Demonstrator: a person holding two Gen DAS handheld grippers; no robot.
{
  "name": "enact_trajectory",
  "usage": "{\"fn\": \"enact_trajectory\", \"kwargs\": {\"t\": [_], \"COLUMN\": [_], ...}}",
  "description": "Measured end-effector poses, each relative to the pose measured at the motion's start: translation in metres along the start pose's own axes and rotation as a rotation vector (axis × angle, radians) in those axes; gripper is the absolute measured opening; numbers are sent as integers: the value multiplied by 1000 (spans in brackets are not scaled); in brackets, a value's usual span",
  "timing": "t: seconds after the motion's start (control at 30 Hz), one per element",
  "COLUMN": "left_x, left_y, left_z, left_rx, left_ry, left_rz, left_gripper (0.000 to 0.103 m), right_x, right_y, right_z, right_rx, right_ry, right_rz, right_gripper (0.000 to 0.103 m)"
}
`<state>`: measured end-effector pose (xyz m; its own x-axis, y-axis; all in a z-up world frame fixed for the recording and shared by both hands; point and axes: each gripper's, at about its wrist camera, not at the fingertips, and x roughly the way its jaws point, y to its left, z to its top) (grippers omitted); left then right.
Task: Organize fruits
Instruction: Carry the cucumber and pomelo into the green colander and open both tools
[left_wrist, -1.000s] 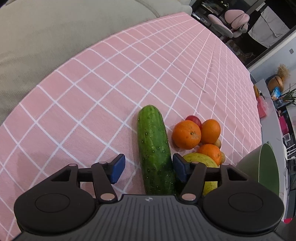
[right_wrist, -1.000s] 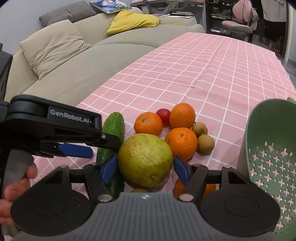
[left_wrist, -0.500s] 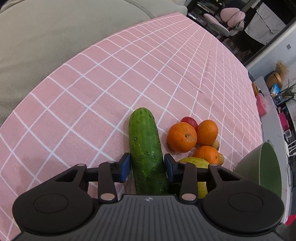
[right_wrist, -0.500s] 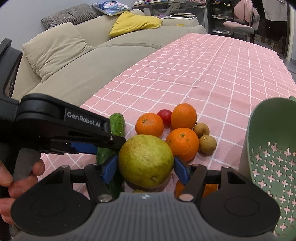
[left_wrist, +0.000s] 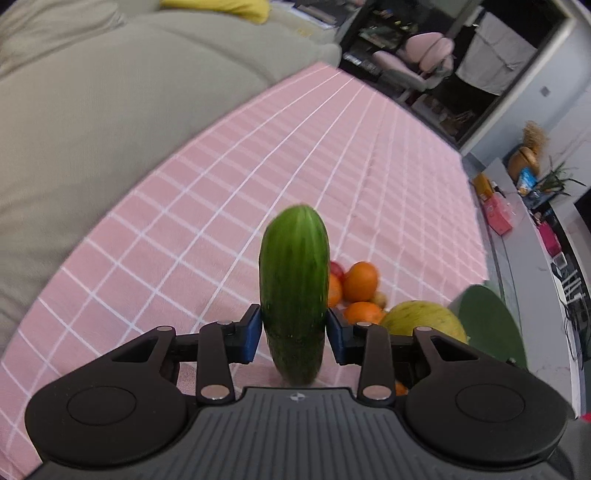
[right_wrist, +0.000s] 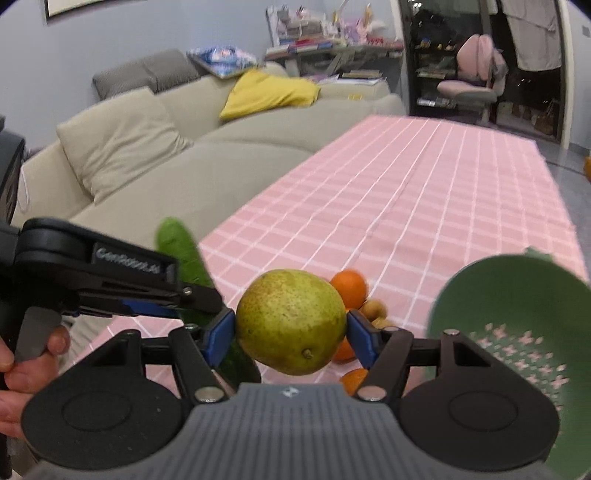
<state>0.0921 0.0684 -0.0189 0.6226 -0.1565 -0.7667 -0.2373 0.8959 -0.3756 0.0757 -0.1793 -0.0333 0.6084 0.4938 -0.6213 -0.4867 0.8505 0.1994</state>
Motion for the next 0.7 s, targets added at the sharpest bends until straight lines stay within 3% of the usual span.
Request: {"fn": "enact_trajectory", "kwargs": {"t": [0.33,0.57,0.7], "left_x": [-54,-27,-1], "left_y": [-63,-134,-168], "left_z": [8,13,3], "left_rx": [94,240,315], "left_ry": [-61,3,76], "left_rz": [-166,-223,-194], "left_gripper": [42,42,42], "right_x": [-65,-78,-71], "right_y": [-44,-96,-114], "right_z": [15,7,-3], "right_rx": [51,104,76], "right_ry": [-50,45,105], "right_rz": [-131,-260,-320], "right_gripper": [63,63,63]}}
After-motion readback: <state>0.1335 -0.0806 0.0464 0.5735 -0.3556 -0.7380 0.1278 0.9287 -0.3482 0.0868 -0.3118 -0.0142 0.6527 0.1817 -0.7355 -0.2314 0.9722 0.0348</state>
